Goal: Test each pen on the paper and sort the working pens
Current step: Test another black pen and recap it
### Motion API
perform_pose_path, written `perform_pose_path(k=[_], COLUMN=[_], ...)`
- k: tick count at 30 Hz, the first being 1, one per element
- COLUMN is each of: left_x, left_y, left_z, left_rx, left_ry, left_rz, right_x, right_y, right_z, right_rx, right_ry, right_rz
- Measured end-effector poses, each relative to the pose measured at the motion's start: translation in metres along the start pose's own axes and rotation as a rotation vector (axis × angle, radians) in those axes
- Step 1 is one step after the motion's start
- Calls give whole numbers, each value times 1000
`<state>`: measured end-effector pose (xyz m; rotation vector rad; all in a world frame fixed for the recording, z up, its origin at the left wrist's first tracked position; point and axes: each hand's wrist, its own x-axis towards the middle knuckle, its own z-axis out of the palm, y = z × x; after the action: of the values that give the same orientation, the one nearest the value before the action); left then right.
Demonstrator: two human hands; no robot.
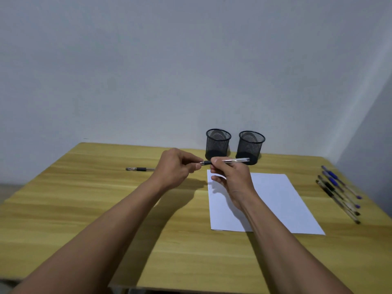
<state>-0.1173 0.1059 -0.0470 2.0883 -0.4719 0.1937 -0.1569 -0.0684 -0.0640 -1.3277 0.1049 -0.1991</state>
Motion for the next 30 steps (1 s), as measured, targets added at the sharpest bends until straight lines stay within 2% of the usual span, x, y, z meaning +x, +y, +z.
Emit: perform_pose_path(k=[3, 6, 11, 14, 17, 22, 30], left_x=[5, 4, 4, 5, 5, 3, 5], left_y=[-2, -6, -8, -11, -31, -37, -47], left_z=[3, 8, 14, 12, -6, 8, 46], left_rx=[-128, -318, -330, -265, -136, -33, 279], left_ry=[28, 2, -49, -39, 69, 30, 16], left_rz=[-46, -74, -96, -93, -126, -195, -169], right_x=[2, 8, 9, 12, 18, 10, 2], right_y=[-3, -7, 1, 4, 0, 12, 24], right_z=[-2, -3, -5, -8, -33, -42, -44], right_rx=[17, 24, 27, 56, 47, -40, -72], right_ry=[-42, -13, 24, 79, 174, 69, 51], right_rz=[-6, -12, -4, 9, -9, 51, 101])
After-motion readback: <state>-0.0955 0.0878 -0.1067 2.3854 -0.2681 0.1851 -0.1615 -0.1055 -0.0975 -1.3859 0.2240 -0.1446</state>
